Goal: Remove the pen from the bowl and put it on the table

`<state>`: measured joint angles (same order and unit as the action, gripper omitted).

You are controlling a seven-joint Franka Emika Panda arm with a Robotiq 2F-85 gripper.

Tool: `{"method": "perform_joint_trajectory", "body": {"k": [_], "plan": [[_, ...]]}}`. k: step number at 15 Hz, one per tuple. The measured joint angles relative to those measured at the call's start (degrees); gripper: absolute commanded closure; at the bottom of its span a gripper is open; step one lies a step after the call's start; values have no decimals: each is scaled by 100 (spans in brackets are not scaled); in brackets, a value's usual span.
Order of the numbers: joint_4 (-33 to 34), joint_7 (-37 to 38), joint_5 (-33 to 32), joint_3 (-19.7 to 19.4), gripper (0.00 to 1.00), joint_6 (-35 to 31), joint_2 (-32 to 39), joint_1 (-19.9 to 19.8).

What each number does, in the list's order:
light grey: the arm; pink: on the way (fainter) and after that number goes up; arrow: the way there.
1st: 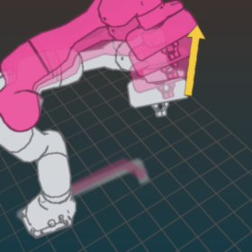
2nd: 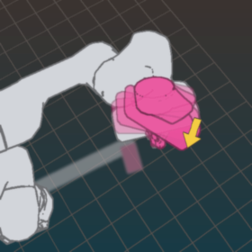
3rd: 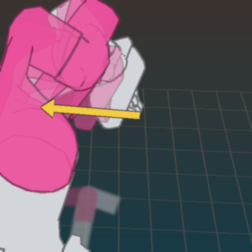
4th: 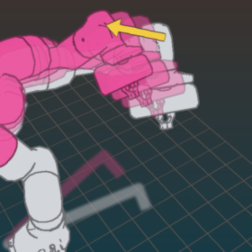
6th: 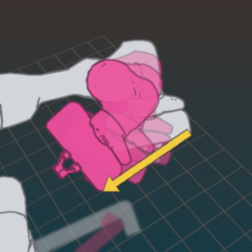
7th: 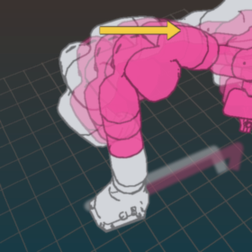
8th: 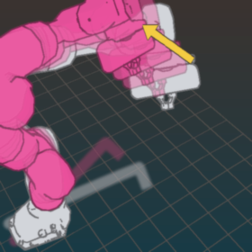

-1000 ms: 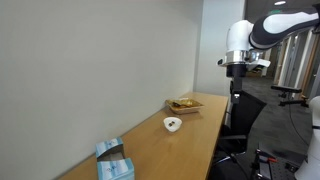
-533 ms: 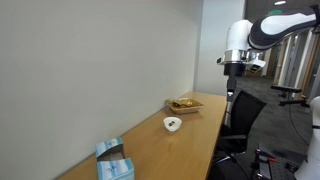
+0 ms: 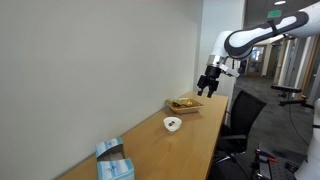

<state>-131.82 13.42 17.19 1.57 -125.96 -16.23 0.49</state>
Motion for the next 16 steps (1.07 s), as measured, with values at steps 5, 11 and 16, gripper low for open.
{"method": "perform_joint_trajectory", "body": {"k": [5, 11, 16], "plan": [[1182, 992, 397, -34, 0, -446, 1578, -112], [2483, 1923, 1311, -79, 0, -446, 3176, -115], [3091, 2320, 1946, -96, 0, -436, 4029, -128]]}}
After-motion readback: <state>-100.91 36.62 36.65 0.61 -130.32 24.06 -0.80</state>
